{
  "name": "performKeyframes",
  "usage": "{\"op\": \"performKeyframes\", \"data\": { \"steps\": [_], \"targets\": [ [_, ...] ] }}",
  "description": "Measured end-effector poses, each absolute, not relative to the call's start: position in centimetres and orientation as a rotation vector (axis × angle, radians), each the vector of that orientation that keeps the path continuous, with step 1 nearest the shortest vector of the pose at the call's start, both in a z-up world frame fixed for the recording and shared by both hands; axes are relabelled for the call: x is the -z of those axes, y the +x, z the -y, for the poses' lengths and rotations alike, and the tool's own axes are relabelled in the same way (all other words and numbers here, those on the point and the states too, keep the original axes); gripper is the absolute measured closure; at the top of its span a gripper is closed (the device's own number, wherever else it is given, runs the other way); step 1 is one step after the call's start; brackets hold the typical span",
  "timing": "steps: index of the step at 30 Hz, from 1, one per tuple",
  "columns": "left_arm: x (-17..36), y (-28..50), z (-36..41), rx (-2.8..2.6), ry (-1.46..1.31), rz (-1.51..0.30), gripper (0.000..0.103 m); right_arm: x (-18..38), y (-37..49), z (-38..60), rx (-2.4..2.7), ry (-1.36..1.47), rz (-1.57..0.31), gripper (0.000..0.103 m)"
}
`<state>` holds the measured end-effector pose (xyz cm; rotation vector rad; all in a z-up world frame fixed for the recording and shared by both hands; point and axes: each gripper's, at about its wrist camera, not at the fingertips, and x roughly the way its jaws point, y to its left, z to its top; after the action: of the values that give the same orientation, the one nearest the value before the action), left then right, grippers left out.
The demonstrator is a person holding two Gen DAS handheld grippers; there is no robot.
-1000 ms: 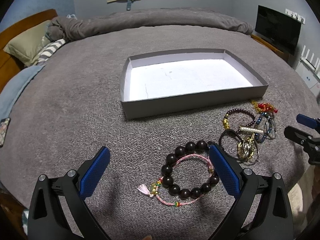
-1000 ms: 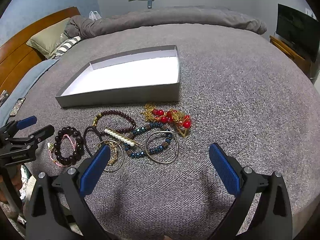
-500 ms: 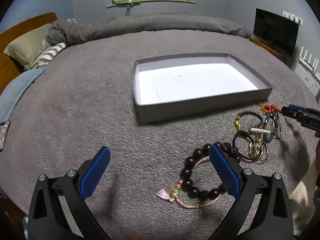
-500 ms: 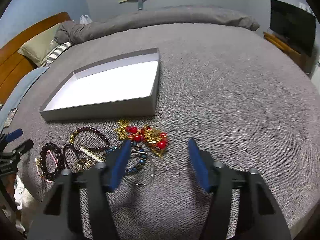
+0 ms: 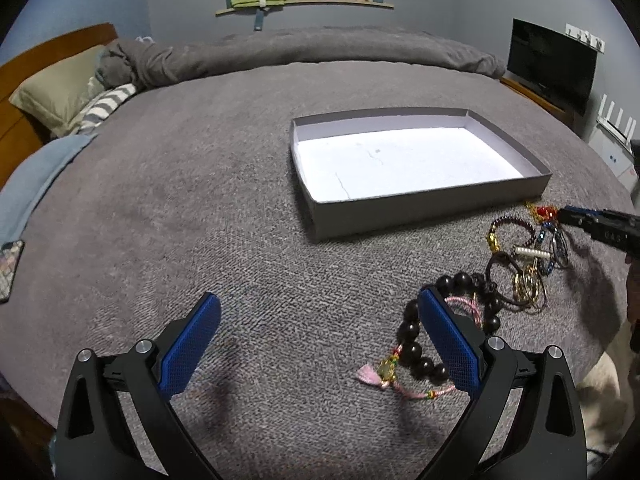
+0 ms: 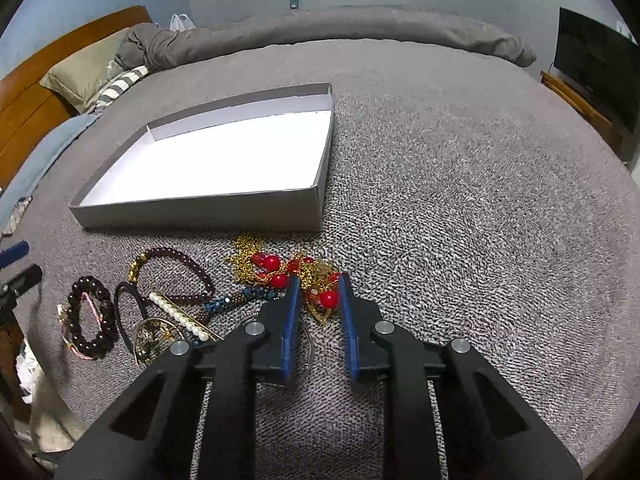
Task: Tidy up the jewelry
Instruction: 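Grasp the dark bead bracelet with the left tool while the right tool grasps the red-bead gold charm, then carry both items into the tray and open both tools to release them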
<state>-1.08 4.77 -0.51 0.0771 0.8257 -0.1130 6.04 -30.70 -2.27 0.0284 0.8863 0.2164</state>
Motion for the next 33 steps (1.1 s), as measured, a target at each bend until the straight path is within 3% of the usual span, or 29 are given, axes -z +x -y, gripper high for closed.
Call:
{"op": "performKeyframes", "data": {
  "steps": [5,6,11,16,23,26,33],
  "targets": [
    [1.1,-1.9,-4.3,0.195,0.075,-0.854,0.004,0.9,5.2,31.0,-0.234,0.048,-0.83,0.087],
    [1.1,-2.0,-4.2,0.206,0.08,-0.856,0.005,0.4,5.0,31.0,-0.24,0.053,-0.819,0.1],
    [1.4,-2.4,-3.3,0.27,0.09,-0.865,0.007,-1.3,4.0,31.0,-0.241,0.047,-0.755,0.1],
    [1.8,-2.5,-2.8,0.317,0.098,-0.891,0.03,-2.7,3.0,31.4,-0.242,0.065,-0.714,0.1],
    [1.8,-3.1,-2.3,0.37,0.103,-0.899,0.044,-4.4,2.0,32.0,-0.243,0.079,-0.667,0.1],
    [1.7,-2.9,-1.9,0.38,0.106,-0.908,0.058,-4.5,1.7,32.2,-0.24,0.081,-0.665,0.1],
    [2.0,-3.6,-1.1,0.429,0.094,-0.97,0.072,-4.3,1.5,32.3,-0.24,0.083,-0.673,0.1]
  ]
}}
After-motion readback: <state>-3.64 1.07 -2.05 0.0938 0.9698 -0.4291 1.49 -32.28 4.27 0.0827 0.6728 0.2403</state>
